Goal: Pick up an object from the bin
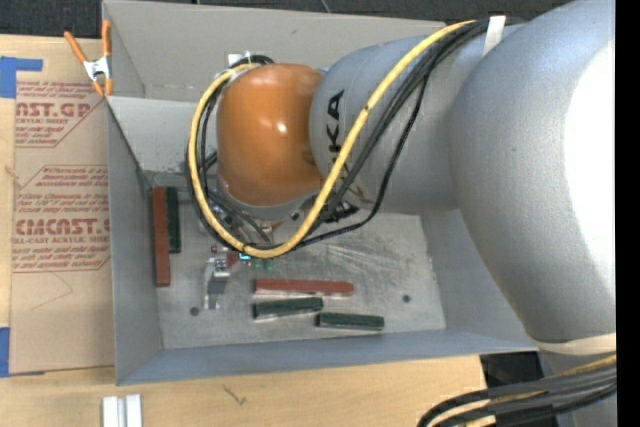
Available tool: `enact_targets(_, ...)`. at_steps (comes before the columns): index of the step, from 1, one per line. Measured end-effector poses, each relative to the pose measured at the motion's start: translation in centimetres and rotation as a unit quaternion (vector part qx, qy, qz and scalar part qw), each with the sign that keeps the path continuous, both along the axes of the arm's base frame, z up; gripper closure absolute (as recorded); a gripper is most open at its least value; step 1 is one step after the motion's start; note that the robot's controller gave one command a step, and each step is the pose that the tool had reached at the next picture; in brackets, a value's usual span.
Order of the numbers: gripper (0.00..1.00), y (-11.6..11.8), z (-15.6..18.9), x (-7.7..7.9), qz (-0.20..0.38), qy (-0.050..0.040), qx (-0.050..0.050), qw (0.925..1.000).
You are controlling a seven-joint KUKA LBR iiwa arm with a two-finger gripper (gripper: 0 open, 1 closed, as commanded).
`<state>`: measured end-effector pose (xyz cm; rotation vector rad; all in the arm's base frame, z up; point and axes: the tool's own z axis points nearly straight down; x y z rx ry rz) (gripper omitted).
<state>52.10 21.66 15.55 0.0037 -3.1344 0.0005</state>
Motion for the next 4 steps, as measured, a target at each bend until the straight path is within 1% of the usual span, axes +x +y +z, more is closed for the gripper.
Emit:
enact_targets(1,0.00,-0.1,0.4,0.2,-0.001,-0.0036,0.001,1.0000)
enact_targets(2,0.00,-3.2,-5.0,-1.2,0.020,-0.0064,0.001,0.9998)
enact_targets(3,0.00,-4.1,-6.5,-1.5,0.027,-0.0041,0.001,0.9996)
enact_targets(4,0.00,-5.3,-5.6,-0.9,0.088,-0.0054,0.002,0.9961)
